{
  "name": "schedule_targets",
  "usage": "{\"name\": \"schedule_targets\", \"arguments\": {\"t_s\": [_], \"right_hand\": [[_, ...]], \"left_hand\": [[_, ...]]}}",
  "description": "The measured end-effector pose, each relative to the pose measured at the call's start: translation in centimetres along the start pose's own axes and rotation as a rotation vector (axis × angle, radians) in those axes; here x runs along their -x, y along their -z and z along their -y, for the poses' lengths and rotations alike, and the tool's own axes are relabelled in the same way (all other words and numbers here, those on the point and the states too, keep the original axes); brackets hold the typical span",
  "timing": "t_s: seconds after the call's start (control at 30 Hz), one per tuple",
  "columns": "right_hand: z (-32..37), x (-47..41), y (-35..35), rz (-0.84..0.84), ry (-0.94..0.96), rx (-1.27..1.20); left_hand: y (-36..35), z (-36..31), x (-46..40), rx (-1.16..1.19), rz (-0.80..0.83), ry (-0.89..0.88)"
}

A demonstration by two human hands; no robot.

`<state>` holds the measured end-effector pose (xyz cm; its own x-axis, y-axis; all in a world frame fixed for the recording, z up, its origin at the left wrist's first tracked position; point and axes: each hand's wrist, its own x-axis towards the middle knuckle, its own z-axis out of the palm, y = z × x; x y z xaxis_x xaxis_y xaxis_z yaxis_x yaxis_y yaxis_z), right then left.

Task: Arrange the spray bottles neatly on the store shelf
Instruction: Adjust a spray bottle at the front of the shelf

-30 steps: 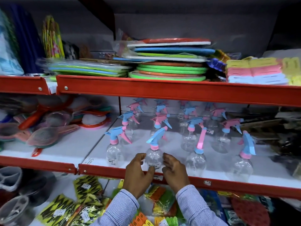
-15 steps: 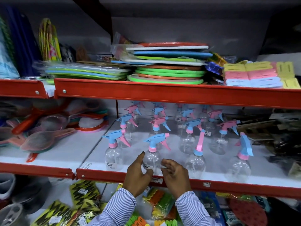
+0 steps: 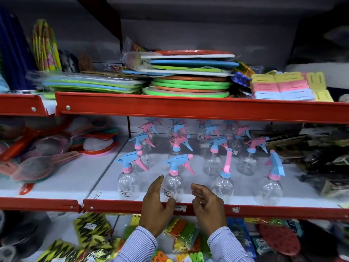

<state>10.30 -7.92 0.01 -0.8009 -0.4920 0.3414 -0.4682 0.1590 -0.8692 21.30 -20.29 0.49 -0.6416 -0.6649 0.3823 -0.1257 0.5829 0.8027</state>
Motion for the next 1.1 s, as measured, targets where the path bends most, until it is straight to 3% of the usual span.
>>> {"name": "schedule_targets", "arguments": {"t_s": [0.2, 0.4, 0.47, 0.57, 0.67, 0.8, 1.1], "right_hand": [[-1.6, 1.5, 3.7, -0.224, 0.035, 0.007], [-4.2, -0.2, 7.4, -0.394, -0.014, -0.031], [-5.0, -1.2, 8.4, -0.342, -0.028, -0.035], [-6.0, -3.0, 9.6, -0.105, -0.07, -0.008], [-6.4, -4.8, 10.5, 0.133, -0.094, -0.015], [-6.7, -6.8, 11.2, 0.329, -0.131, 0.015], [-6.8, -5.9, 12.2, 0.323, -0.12, -0.083]], "left_hand": [[-1.5, -2.1, 1.5, 0.066, -0.195, -0.135], [-5.5, -4.7, 1.9, 0.096, -0.052, -0.147], [-7.2, -5.3, 1.7, 0.074, 0.012, -0.107], [-9.5, -6.3, 1.5, 0.086, 0.04, -0.015], [-11.5, -7.5, 1.4, 0.039, 0.003, 0.024], [-13.3, -8.9, 1.5, -0.012, -0.057, 0.081], [-13.9, -9.2, 1.2, -0.008, -0.066, 0.114]]}}
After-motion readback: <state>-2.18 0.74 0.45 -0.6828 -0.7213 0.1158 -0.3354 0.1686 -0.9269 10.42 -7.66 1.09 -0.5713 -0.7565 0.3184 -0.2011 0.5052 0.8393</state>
